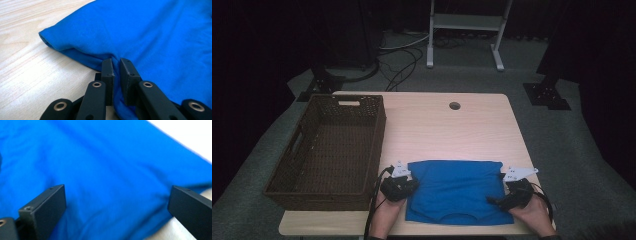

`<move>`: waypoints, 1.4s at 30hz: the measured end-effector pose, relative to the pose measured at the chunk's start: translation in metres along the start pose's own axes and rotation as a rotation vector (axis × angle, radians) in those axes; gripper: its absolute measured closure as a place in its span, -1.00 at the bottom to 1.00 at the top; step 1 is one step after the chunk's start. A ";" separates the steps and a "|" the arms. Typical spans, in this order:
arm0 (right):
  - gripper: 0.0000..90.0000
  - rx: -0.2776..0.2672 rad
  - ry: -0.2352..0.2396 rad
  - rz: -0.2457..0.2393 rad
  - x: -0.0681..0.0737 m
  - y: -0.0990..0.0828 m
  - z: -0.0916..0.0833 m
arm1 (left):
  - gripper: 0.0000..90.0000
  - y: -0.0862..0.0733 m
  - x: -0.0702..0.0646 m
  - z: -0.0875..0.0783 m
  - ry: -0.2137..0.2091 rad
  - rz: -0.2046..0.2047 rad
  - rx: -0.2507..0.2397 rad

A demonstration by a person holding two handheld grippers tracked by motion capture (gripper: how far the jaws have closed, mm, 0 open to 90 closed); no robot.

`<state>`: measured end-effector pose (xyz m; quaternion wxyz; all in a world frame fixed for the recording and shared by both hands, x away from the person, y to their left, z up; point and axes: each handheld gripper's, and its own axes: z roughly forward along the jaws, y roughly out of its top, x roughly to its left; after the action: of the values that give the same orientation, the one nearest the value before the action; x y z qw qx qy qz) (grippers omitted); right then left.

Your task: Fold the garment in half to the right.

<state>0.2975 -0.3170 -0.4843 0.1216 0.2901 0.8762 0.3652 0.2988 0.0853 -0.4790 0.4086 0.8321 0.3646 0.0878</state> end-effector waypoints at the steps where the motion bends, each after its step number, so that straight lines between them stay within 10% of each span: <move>1: -0.98 -0.003 0.010 -0.002 0.000 -0.003 -0.001 | 0.82 0.000 0.000 0.000 0.000 0.000 -0.001; 12: -1.00 -0.007 0.015 -0.009 0.000 -0.004 0.001 | 0.85 0.002 -0.002 -0.001 0.001 -0.002 0.010; 42: -1.00 -0.012 0.062 -0.066 0.006 0.021 0.026 | 0.86 0.050 -0.025 -0.048 -0.046 0.107 -0.178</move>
<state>0.3125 -0.2863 -0.4877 0.1081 0.2486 0.8865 0.3749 0.2862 0.0783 -0.4065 0.4841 0.8125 0.3008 0.1223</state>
